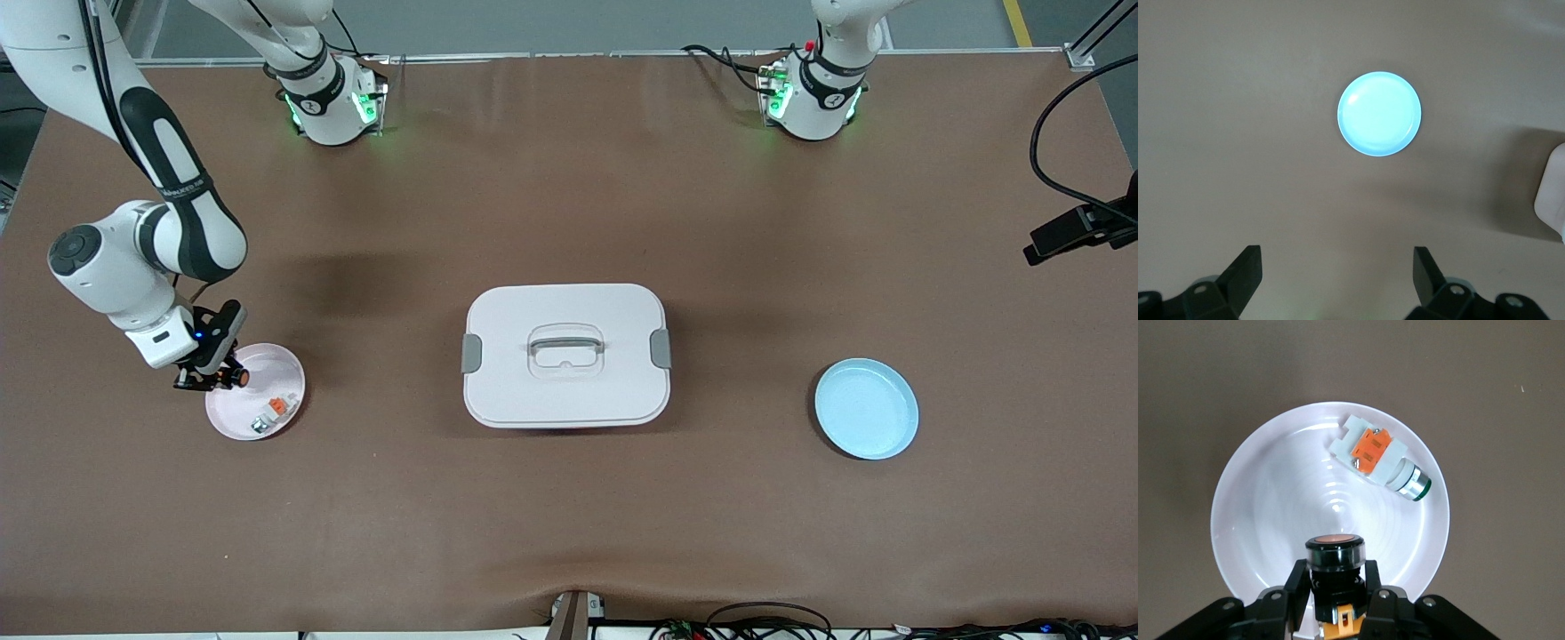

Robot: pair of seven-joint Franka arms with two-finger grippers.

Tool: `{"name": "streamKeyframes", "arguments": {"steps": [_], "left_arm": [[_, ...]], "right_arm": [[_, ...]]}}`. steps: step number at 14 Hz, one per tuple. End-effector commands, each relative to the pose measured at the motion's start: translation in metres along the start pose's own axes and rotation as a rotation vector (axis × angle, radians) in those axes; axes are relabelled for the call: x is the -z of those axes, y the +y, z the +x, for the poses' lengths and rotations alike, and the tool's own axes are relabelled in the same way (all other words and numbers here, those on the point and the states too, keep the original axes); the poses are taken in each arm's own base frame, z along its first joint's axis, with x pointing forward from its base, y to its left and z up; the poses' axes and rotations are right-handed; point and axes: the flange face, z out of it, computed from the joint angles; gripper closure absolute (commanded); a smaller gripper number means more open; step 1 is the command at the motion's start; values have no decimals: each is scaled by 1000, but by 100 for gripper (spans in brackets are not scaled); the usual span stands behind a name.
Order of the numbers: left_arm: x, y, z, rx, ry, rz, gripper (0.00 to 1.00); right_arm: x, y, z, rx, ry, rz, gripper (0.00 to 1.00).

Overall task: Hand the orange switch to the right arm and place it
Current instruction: 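Carry the switch with the right gripper over the white plate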

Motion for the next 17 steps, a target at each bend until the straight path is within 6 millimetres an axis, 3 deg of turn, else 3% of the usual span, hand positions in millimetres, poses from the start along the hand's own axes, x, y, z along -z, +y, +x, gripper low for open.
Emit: {"name": "streamKeyframes", "arguments": {"steps": [1,6,8,17], "left_arm": [[0,2,-33,-5,34,10,0],[6,21,-43,-44,26,5,0],[16,21,-50,-36,43,5,0],[10,24,-48,-48,21,-4,0]], "right_arm": [[-12,-2,3,8,11,-24,100],[-22,-4,6,5,16,-34,100],[-29,-6,6,4,16,-33,100],[-36,-10,5,-7,17,-22,100]]}}
